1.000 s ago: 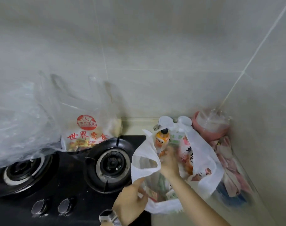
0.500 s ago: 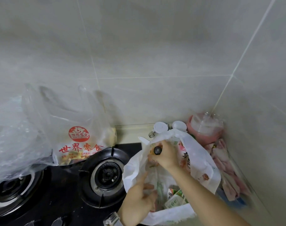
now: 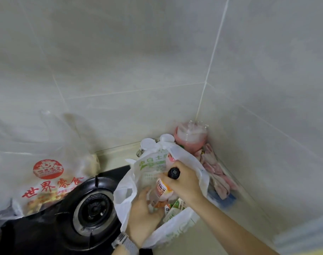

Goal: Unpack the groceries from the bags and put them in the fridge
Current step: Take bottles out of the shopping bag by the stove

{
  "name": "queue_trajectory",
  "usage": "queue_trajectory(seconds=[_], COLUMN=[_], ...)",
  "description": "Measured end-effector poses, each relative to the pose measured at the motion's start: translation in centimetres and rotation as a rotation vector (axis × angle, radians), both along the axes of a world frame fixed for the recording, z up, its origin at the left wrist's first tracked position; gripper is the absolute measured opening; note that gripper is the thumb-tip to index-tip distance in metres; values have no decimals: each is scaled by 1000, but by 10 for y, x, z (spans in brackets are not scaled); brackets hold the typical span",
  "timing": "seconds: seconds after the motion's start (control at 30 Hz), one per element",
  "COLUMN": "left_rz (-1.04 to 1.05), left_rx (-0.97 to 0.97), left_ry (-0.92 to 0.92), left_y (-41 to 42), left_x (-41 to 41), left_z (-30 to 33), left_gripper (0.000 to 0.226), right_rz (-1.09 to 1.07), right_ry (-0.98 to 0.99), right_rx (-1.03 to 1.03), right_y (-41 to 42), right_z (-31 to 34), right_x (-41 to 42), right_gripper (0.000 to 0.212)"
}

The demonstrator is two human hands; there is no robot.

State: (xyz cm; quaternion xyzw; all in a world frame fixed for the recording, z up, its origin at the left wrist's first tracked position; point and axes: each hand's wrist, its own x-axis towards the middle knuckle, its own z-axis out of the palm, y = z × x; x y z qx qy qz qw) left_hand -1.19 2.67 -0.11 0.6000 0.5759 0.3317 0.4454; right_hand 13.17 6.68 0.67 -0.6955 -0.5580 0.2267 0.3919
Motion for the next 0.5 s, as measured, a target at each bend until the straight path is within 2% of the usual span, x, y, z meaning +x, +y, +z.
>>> queue_trajectory(seconds=[0.1, 0.2, 0.27, 0.33, 0.4, 0.5], left_rz=[50, 52, 59, 57, -21, -177], left_rx=[-268, -642, -791, -832, -811, -745], left_ry=[-220, -643, -870, -1039, -1122, -1088], left_y=[-4, -8, -8, -10, -14, -24], left_x=[1, 1, 1, 4, 13, 34], left_z=[2, 9, 19, 29, 37, 43], left_gripper=[17, 30, 40, 47, 50, 34], right_rz=[-49, -136, -188, -242, -300, -376], right_ry=[57, 154, 251, 398, 509, 607], right_rx=[66, 58, 66, 109, 181, 247], right_y=[-30, -63, -86, -110, -136, -175], right_z=[34, 62, 74, 81, 86, 87], right_x=[3, 2, 2, 3, 3, 6], right_gripper=[38, 40, 37, 35, 37, 52])
